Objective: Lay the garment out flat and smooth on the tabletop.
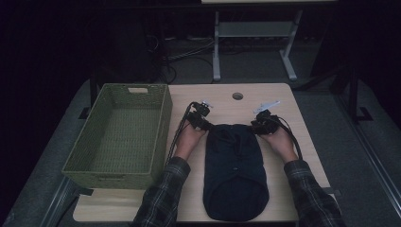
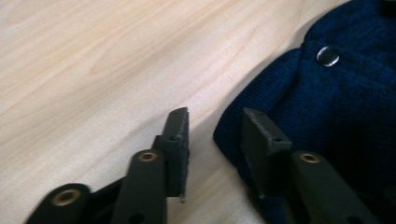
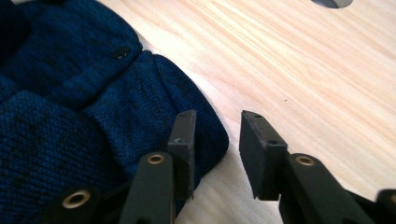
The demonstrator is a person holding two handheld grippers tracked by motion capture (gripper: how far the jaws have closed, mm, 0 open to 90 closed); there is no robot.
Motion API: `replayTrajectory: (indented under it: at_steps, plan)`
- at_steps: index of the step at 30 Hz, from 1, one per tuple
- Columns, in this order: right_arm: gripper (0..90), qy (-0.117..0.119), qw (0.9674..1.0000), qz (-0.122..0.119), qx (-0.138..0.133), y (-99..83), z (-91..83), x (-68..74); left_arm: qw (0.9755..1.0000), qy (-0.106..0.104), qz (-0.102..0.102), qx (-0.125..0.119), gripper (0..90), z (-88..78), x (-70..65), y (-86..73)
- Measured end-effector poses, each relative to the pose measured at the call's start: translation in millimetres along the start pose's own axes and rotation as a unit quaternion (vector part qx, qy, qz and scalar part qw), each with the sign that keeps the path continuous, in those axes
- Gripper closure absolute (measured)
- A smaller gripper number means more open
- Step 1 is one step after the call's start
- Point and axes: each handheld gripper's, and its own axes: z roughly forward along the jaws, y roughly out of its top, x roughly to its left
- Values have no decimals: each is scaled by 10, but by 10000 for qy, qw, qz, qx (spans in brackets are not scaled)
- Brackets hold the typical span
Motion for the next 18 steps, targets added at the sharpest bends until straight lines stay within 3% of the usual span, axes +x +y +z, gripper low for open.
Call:
replayTrajectory:
  at_steps: [6, 11, 15, 18]
  plan:
    - [590, 470, 9975, 536, 6, -40, 42, -148, 9991, -400, -140, -1, 604, 47, 86, -37]
    - [713, 873, 9928, 824, 5, -74, 76, -210, 9975, -676, -181, -38, 745, 76, 83, -42]
    - [799, 967, 9916, 865, -12, -81, 80, -205, 9975, -696, -139, 10, 808, 73, 65, -31]
    - [849, 851, 9939, 697, 24, -57, 74, -159, 9979, -645, -104, 24, 843, 66, 47, -26]
